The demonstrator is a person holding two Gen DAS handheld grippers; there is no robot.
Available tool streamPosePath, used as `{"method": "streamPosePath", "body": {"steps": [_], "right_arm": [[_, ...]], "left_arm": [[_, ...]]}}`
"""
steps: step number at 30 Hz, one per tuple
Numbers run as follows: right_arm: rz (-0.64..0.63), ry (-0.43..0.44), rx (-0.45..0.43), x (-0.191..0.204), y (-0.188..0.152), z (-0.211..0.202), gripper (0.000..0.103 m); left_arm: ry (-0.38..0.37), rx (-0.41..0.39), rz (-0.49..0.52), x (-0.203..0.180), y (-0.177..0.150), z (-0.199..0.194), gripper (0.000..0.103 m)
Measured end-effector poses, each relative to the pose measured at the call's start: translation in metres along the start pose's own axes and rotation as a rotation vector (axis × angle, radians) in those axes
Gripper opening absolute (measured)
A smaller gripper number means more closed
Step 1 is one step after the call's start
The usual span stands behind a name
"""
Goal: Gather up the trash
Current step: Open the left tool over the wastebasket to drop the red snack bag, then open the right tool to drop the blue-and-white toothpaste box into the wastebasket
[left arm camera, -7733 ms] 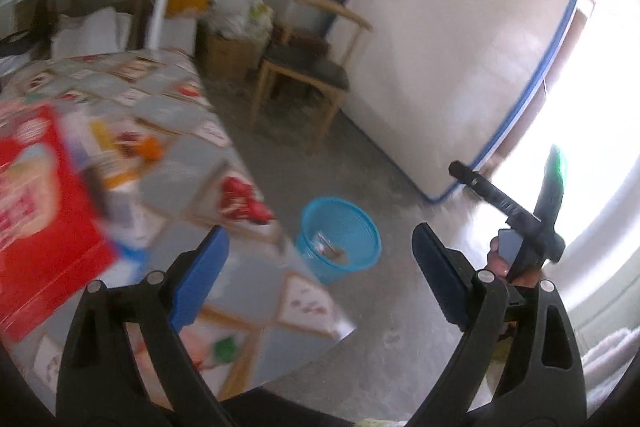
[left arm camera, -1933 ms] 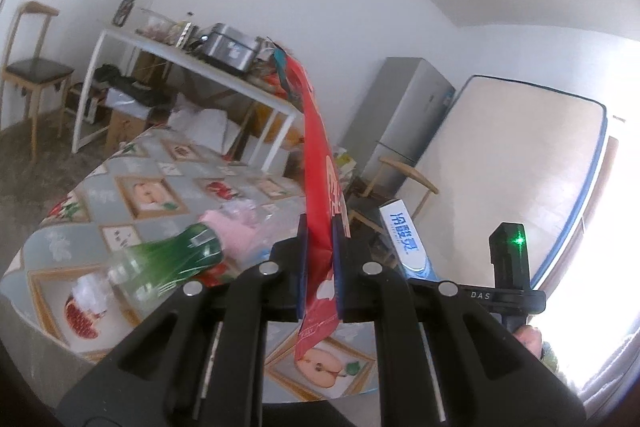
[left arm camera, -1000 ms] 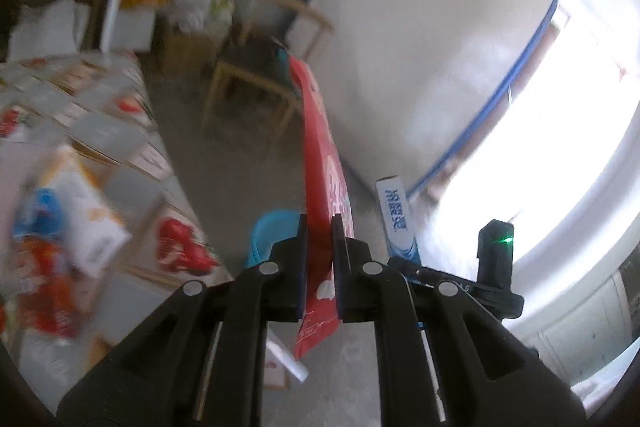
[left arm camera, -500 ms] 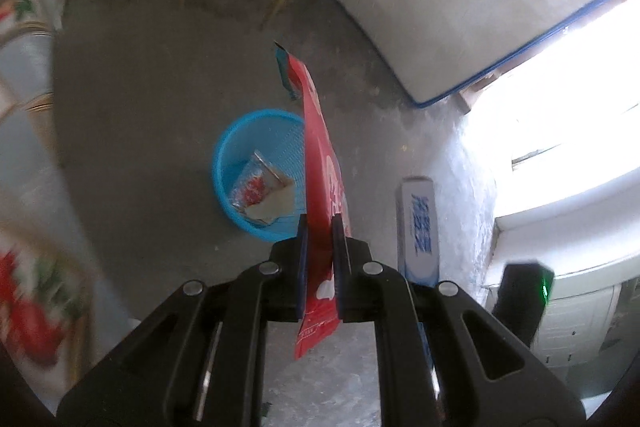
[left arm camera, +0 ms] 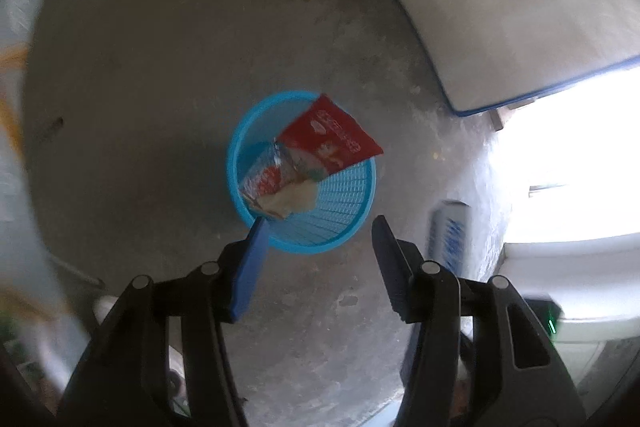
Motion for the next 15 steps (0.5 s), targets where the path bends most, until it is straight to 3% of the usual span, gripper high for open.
{"method": "streamPosePath", "body": {"steps": [4,7,12,15], "right_arm": [[-0.013,-0.027,0.020,0.003,0.021,0.022,0.048],[-0.050,-0.062,0.085,0.013,0.031,0.046,0.048],[-0.127,-0.156,0.103,0.024,0.053,0.069,0.049],[-0.166,-0.195,0.181,0.028,0.061,0.093,0.049]], "left_arm": [[0.001,-0.078,0.013,0.021,-0.008,-0.058,0.061],[-0.012,-0.151,0.020,0.040,-0.021,-0.107,0.066],[-0.014,-0.279,0.013,0.078,-0.062,-0.175,0.070],[0.013,-0.311,-0.015,0.103,-0.086,-0.194,0.070]]}}
Point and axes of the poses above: each gripper's, at about its wrist camera, not at the fingertips, and z roughly the way its jaws point, x to its left, y to its top, the point moved 8 cm from there along z, roughly the way its jaws point, and after that the axes turned 12 degrees about y, right-handed, at the moved point
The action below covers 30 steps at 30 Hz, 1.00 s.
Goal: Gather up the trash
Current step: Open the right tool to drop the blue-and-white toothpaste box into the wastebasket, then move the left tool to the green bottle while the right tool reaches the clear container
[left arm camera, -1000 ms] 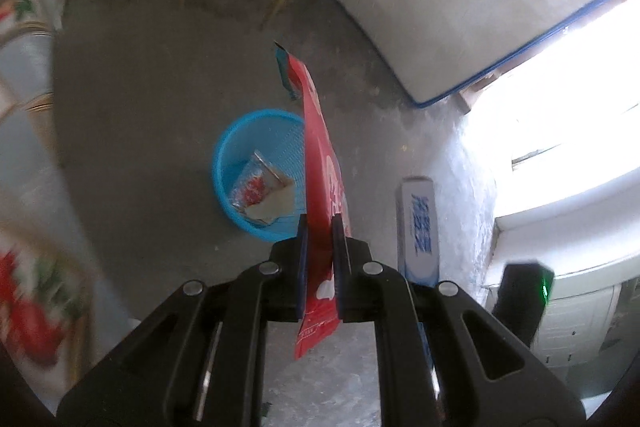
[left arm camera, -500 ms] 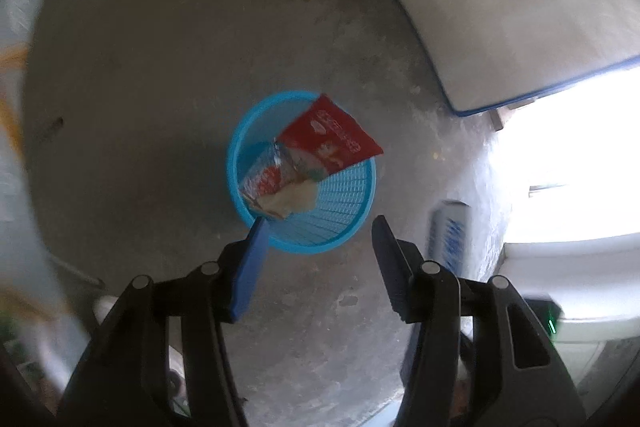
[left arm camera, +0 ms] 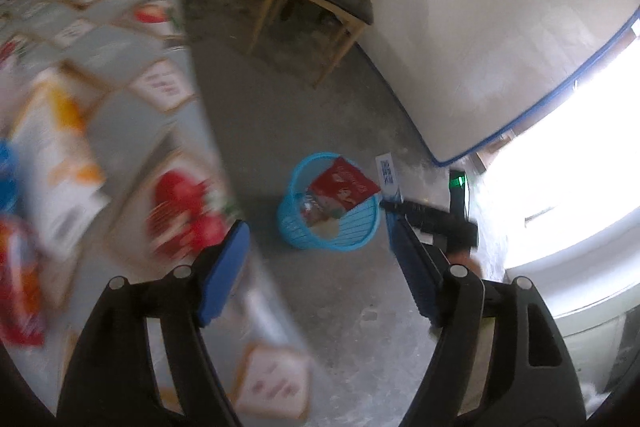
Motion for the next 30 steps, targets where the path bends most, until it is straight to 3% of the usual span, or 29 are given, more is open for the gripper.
{"method": "streamPosePath", "body": {"steps": [2,4,8,11,23,28,30], "right_arm": [[-0.043,-0.032,0.057,0.004,0.006,0.016,0.049],[-0.093,-0.128,0.115,0.001,0.013,0.036,0.050],[-0.097,-0.209,0.125,-0.005,0.015,0.050,0.060],[-0.058,-0.145,0.098,-0.002,0.007,0.046,0.060],[-0.074,-0.070,0.035,0.018,-0.036,0.004,0.060],[-0.141,0.002,0.009,0.066,-0.060,-0.022,0.060],[-0.184,0.042,-0.003,0.093,-0.068,-0.034,0.065]], "left_arm": [[0.023,-0.022,-0.009,0.015,-0.013,-0.013,0.070],[0.046,-0.050,-0.016,0.034,-0.023,-0.034,0.070],[0.075,-0.102,-0.055,0.066,-0.042,-0.063,0.071],[0.096,-0.131,-0.086,0.089,-0.052,-0.078,0.071],[0.120,-0.189,-0.187,0.154,-0.078,-0.108,0.071],[0.140,-0.233,-0.204,0.171,-0.084,-0.126,0.071],[0.150,-0.257,-0.213,0.179,-0.090,-0.137,0.071]]}}
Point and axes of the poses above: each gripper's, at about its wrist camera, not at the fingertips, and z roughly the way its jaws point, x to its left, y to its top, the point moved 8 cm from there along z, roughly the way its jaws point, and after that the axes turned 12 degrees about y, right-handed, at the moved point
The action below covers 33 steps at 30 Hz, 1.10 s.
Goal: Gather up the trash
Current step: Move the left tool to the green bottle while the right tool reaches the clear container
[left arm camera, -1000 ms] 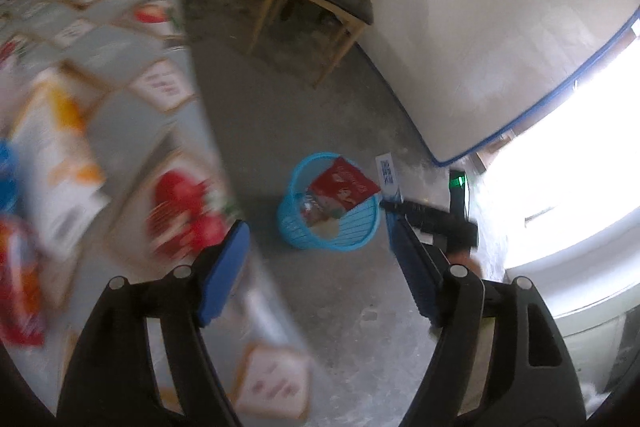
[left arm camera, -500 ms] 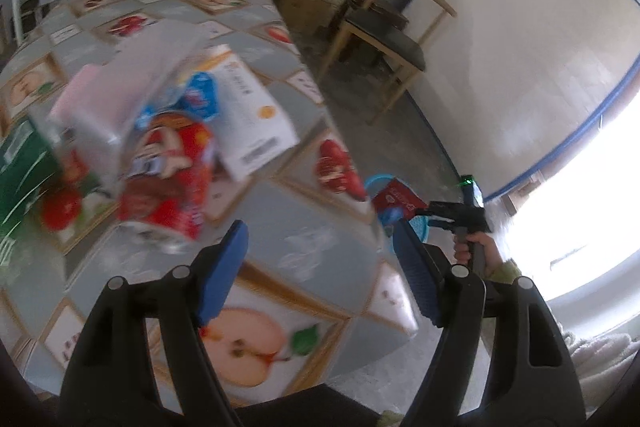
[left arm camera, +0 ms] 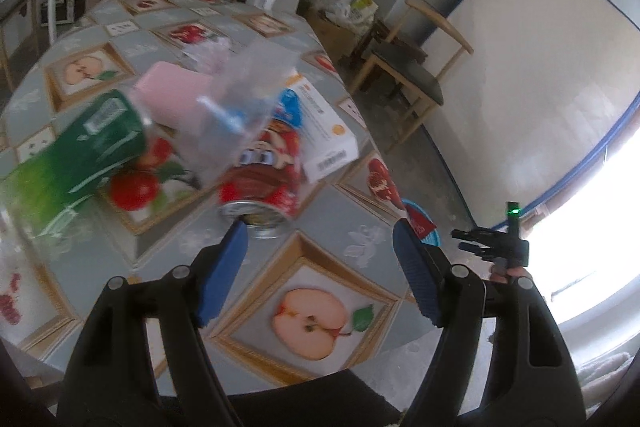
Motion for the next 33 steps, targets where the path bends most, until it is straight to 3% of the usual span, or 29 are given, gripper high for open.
{"method": "streamPosePath", "body": {"steps": [11,19,26,30,33], "right_arm": [[-0.364,0.218,-0.001,0.207,-0.024,-0.029,0.070],[-0.516,0.413,0.075,0.346,-0.058,-0.010,0.071],[-0.600,0.432,0.139,0.417,-0.080,0.018,0.071],[-0.566,0.448,0.177,0.436,-0.081,0.037,0.071],[-0.513,0.471,0.208,0.446,-0.077,0.058,0.071]], "left_arm": [[0.027,-0.109,-0.084,0.057,-0.016,-0.033,0.073],[0.111,-0.214,-0.041,0.078,-0.019,-0.047,0.073],[0.158,-0.261,-0.086,0.120,-0.009,-0.062,0.075],[0.182,-0.262,-0.067,0.143,0.006,-0.064,0.076],[0.179,-0.230,-0.016,0.150,0.024,-0.055,0.082]]}}
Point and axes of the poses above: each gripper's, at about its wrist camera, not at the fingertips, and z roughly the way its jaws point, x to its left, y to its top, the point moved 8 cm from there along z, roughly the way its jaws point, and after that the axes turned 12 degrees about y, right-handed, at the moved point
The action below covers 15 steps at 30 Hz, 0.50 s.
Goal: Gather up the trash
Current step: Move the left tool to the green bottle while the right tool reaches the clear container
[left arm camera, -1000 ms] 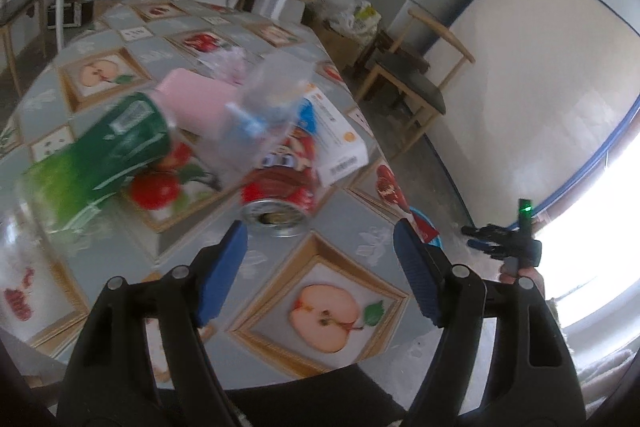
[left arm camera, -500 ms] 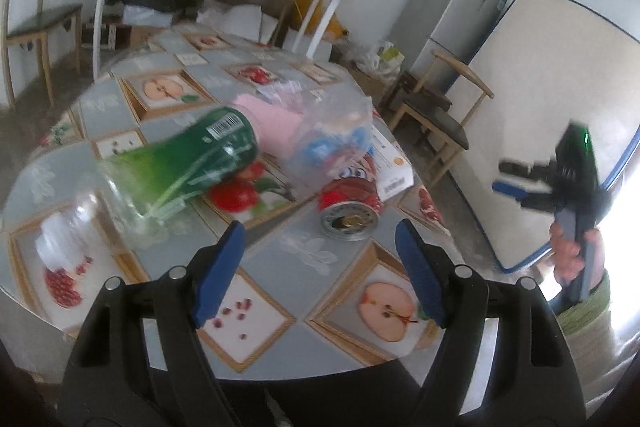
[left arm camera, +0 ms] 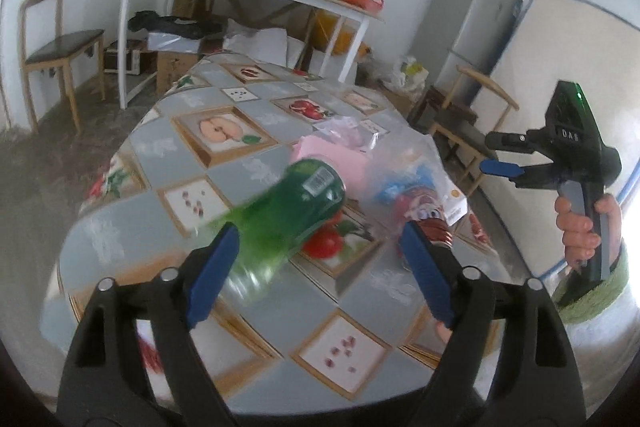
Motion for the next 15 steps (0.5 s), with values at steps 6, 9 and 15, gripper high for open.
{"method": "streamPosePath", "body": {"steps": [6,9,15], "right_arm": [[0.126,0.040,-0.005,-0.020,0.013,0.030,0.071],[0.183,0.073,-0.014,-0.028,0.017,0.037,0.070],[0.269,0.129,0.002,-0.041,0.021,0.055,0.062]], "left_arm": [[0.022,0.183,0.233,-0.011,0.019,0.058,0.083],[0.008,0.303,0.273,-0.014,0.021,0.089,0.083],[0.002,0.462,0.324,-0.018,0.023,0.132,0.083]]}}
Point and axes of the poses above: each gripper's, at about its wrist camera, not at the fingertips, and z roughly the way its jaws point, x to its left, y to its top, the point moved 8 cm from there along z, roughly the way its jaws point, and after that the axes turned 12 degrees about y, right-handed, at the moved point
